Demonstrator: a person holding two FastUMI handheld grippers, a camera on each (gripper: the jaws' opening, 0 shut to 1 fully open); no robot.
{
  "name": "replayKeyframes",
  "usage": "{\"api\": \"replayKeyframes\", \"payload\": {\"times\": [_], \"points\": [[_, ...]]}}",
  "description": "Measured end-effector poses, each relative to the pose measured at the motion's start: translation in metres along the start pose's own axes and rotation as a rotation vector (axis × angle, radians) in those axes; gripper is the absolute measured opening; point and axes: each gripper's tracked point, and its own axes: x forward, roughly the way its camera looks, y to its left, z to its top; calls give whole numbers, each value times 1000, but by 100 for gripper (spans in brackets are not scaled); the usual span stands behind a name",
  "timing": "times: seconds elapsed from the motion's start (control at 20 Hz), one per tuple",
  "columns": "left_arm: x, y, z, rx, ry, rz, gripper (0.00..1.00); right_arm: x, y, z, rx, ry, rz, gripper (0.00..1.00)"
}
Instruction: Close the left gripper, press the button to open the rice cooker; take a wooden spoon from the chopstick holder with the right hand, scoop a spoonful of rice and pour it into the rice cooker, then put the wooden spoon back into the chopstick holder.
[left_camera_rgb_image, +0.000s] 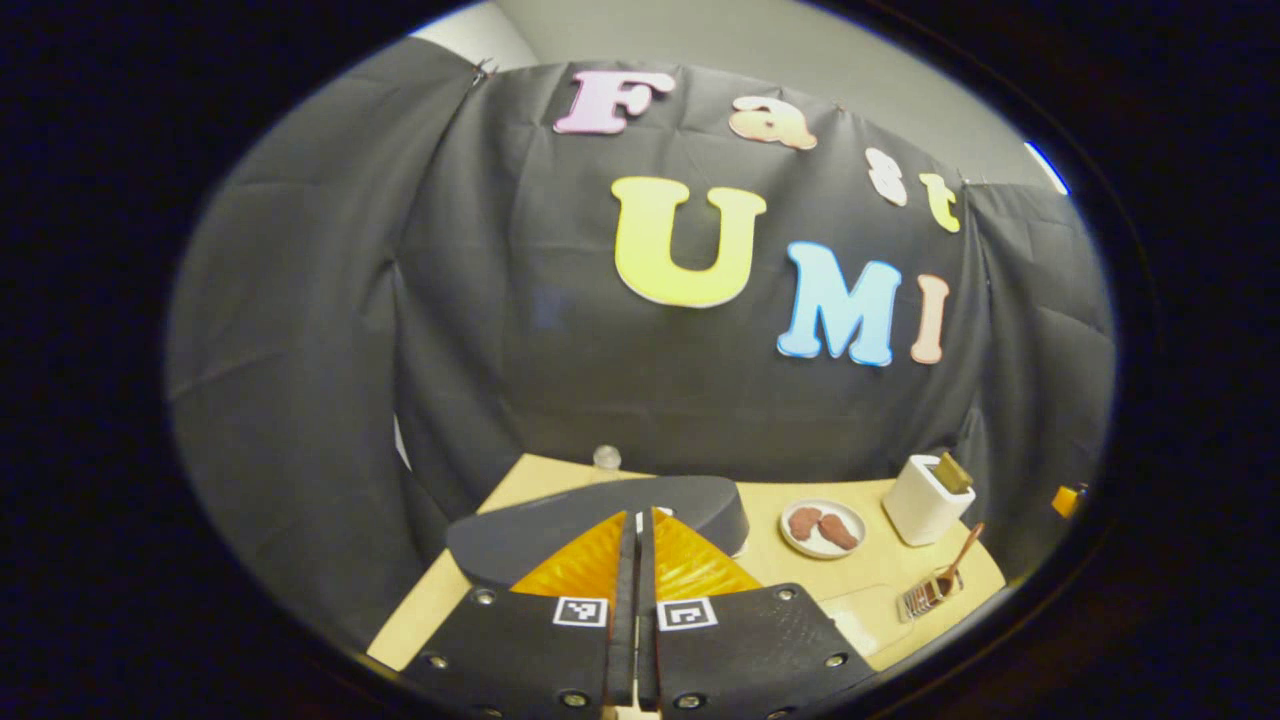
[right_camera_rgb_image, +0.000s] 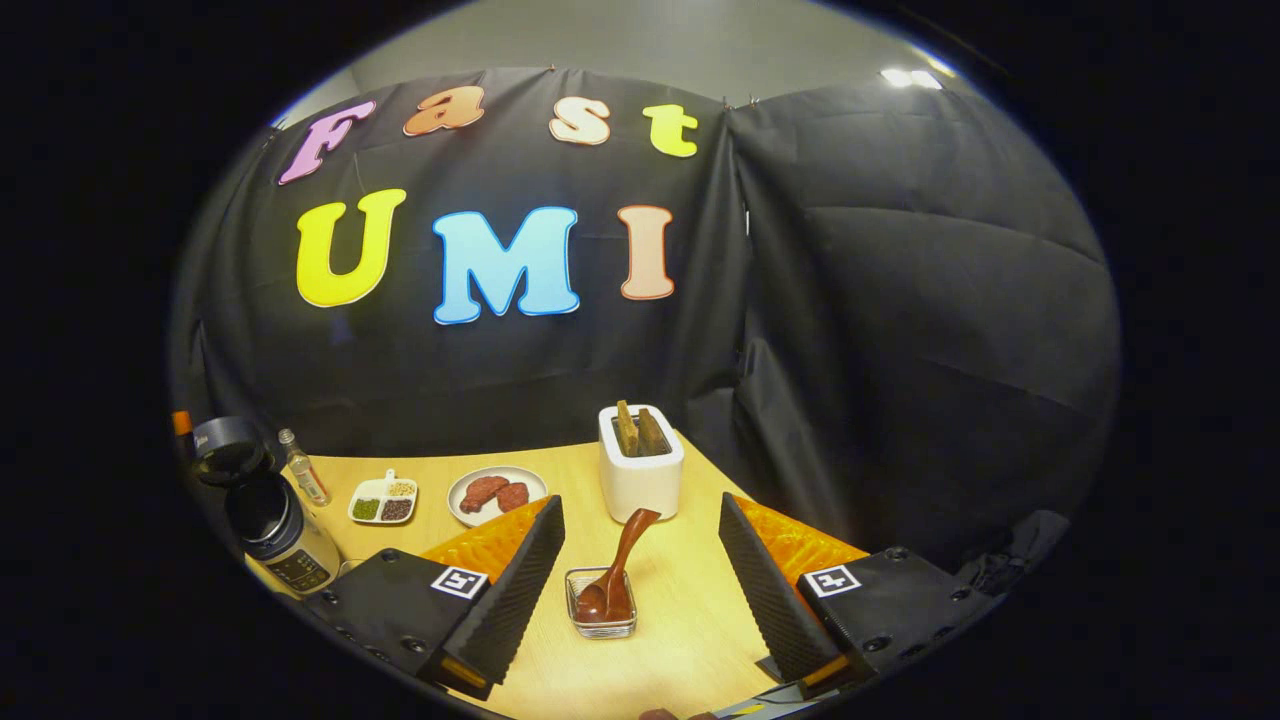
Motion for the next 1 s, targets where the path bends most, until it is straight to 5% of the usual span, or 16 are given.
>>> {"api": "replayKeyframes", "payload": {"times": [0.25, 1.0], "points": [[-36, -10, 19, 22, -63, 112, 83, 34, -5, -19, 8, 72, 88, 99], [-147, -60, -36, -32, 35, 405, 89, 149, -6, -101, 195, 429, 290, 98]]}}
